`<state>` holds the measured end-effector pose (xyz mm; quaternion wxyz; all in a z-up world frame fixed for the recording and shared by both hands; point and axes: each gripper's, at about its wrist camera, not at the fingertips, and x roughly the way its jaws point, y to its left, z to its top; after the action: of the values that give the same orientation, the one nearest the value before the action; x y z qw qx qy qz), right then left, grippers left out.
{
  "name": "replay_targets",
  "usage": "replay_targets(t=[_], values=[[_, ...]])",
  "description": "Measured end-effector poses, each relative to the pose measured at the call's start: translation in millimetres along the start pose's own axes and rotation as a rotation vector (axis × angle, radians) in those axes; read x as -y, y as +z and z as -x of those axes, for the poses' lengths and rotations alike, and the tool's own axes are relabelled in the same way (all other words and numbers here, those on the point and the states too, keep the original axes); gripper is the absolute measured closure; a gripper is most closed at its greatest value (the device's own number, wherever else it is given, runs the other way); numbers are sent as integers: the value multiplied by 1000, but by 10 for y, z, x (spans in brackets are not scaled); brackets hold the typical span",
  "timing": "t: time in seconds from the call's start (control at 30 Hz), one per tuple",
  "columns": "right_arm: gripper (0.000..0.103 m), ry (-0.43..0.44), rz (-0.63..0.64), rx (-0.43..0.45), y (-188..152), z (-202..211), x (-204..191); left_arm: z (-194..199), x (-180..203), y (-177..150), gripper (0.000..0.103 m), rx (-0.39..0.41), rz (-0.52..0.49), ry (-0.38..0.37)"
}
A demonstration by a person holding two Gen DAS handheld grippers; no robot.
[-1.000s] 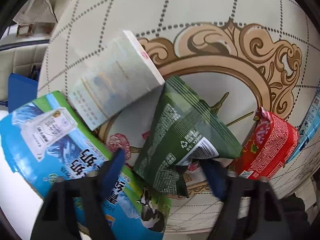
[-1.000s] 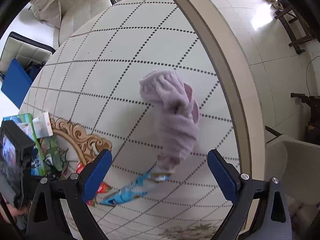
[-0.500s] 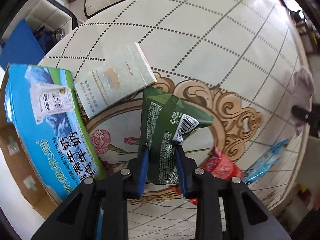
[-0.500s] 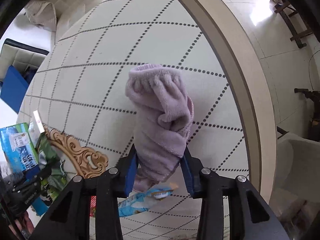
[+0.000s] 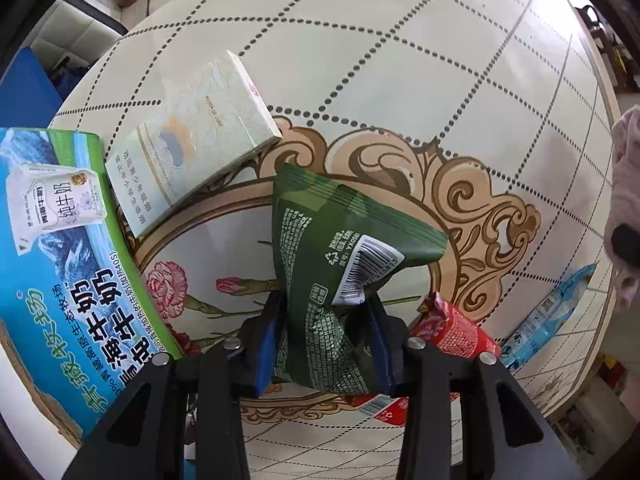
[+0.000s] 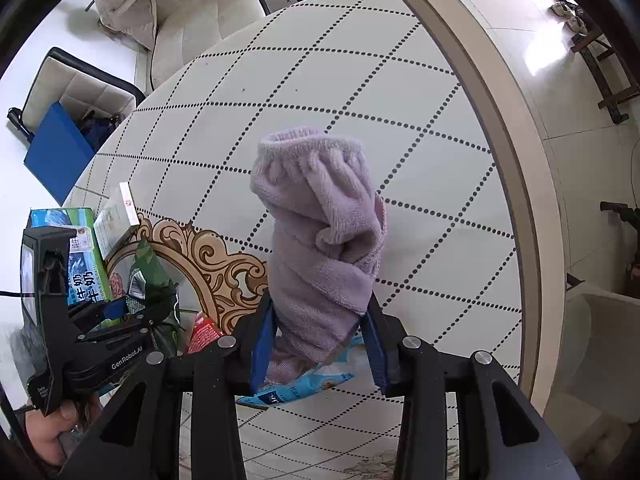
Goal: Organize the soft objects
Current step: 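Place green bag in box with left tool while right tool drops sock in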
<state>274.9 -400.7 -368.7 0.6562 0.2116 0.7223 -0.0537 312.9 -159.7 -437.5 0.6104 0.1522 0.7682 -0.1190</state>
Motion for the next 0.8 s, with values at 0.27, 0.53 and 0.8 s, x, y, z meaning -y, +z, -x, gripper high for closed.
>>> replay_targets(t=[0.27, 0.53, 0.8], values=[[60, 39, 54, 30, -221, 246, -232, 650, -198, -365, 75, 177, 89, -67], [60, 152, 205, 81, -669, 793, -1074, 1734, -857, -1056, 76, 396, 202, -114], [60, 220, 392, 62, -1260, 807, -2629, 2125, -2113, -1616, 76, 418, 337, -16]])
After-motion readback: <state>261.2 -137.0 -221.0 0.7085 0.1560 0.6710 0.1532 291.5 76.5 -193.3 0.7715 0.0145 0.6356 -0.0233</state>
